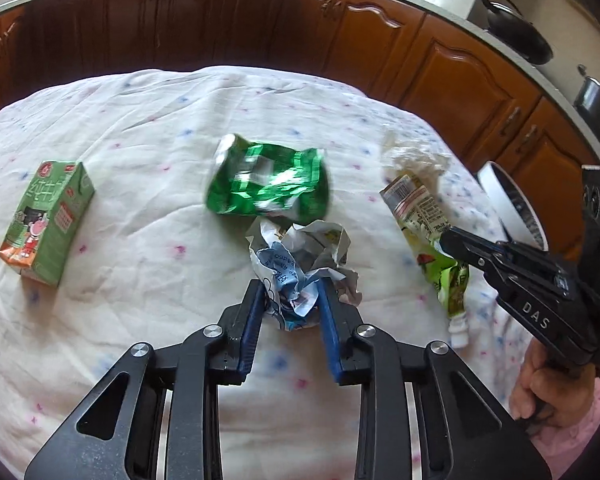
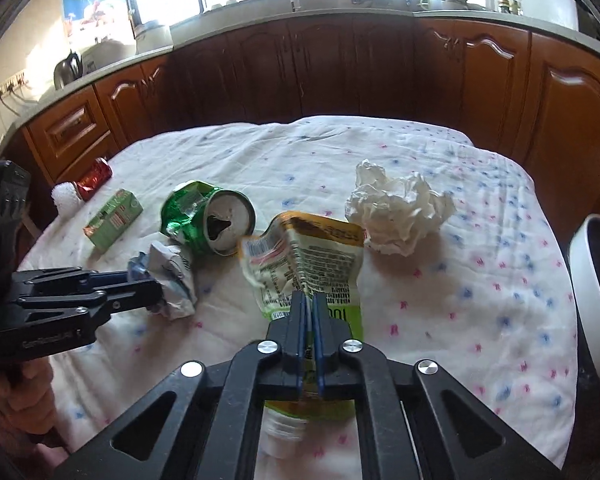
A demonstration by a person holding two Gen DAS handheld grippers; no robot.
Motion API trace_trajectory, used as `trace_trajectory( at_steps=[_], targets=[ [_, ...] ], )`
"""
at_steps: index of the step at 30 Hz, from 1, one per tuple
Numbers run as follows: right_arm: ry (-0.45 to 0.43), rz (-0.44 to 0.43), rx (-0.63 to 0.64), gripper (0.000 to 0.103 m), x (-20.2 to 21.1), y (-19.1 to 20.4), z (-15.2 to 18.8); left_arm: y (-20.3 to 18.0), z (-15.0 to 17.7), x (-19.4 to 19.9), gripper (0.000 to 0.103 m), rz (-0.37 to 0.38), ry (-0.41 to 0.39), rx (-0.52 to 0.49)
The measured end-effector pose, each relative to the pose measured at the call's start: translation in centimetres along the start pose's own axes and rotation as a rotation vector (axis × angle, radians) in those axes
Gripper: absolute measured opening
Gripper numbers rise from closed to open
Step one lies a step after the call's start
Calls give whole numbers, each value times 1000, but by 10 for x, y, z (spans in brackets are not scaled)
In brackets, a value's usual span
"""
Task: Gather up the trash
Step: 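Grasp the crumpled blue paper with the left tool while the right tool grasps the green pouch, then carry the crumpled paper and green pouch over the bin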
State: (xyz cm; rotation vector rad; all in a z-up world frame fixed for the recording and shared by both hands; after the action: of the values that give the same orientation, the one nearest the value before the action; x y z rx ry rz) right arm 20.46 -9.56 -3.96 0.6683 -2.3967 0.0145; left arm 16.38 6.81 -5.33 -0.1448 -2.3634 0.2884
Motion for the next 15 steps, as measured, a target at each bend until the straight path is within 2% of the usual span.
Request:
trace_trajectory(
  at_steps=[5,11,15],
  targets=[
    [-59,-14,-102,2,39,-12,8,-25,0,12,25,58,-13,-38],
    [-125,51,-220,2,84,-43,20,-70,-1,16,25,138,-17,-116],
    [-157,97,-286,2,107,-67,25,-99,-2,12,25,166,-16,-167]
  ],
)
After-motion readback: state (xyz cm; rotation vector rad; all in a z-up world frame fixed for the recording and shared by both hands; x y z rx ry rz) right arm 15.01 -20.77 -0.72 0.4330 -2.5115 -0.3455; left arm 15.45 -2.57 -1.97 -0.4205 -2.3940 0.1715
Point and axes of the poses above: each gripper's, at about its wrist camera, not at the fingertips, and x roughly against the way its jaws point, y to its left, z to its underside, the point moved 2 cm from there along -x, roughly the way its jaws point, and after that the axes turned 10 degrees about -y, right-handed, at the moved point
